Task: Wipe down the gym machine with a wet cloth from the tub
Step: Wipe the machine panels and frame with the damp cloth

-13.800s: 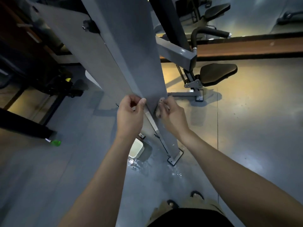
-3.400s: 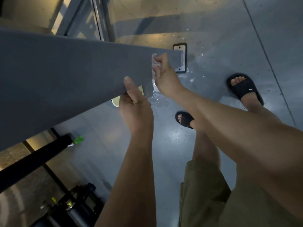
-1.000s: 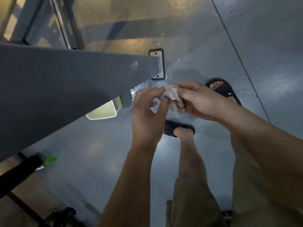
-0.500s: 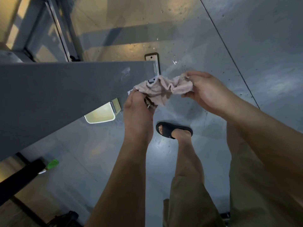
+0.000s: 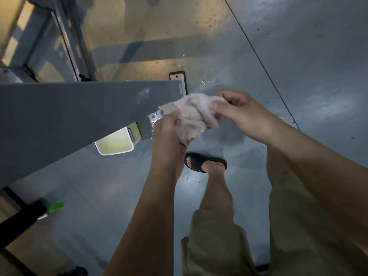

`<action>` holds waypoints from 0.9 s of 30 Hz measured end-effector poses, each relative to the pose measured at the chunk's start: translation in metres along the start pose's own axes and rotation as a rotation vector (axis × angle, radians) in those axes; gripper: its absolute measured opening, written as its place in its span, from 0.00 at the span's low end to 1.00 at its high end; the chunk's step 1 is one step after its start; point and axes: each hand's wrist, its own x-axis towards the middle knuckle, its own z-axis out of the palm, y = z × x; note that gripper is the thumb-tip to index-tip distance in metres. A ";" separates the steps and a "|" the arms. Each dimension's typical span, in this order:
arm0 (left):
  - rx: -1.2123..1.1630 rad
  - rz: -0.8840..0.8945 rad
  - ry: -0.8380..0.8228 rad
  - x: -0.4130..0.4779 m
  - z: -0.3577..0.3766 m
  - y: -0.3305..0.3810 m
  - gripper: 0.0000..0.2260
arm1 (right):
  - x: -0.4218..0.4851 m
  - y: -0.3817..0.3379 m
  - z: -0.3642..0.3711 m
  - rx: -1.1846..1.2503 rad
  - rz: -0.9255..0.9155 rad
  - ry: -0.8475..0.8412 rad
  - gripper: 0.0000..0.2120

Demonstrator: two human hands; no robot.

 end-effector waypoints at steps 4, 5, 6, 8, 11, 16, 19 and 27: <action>0.337 0.060 0.253 0.002 0.005 -0.006 0.17 | -0.002 -0.002 -0.008 0.043 0.038 0.081 0.11; 0.453 0.112 0.211 0.003 0.006 -0.006 0.15 | -0.001 -0.002 -0.008 0.050 0.052 0.071 0.10; 0.527 0.141 0.144 0.004 0.007 -0.007 0.14 | -0.001 -0.002 -0.008 0.062 0.067 0.050 0.09; 0.495 0.076 0.009 0.006 0.010 -0.003 0.15 | 0.001 -0.004 -0.005 0.179 0.106 -0.019 0.05; 0.423 0.033 -0.117 0.011 0.009 -0.001 0.15 | 0.003 -0.002 0.001 0.258 0.128 -0.094 0.06; 0.384 0.066 -0.027 0.015 0.003 -0.005 0.05 | 0.014 0.007 0.016 0.074 0.187 0.154 0.06; 0.282 0.019 -0.063 0.017 -0.004 -0.004 0.09 | 0.019 0.015 0.019 0.035 0.209 0.147 0.06; 0.310 -0.075 0.186 0.027 -0.028 -0.009 0.15 | 0.026 0.025 0.051 0.515 0.236 -0.077 0.11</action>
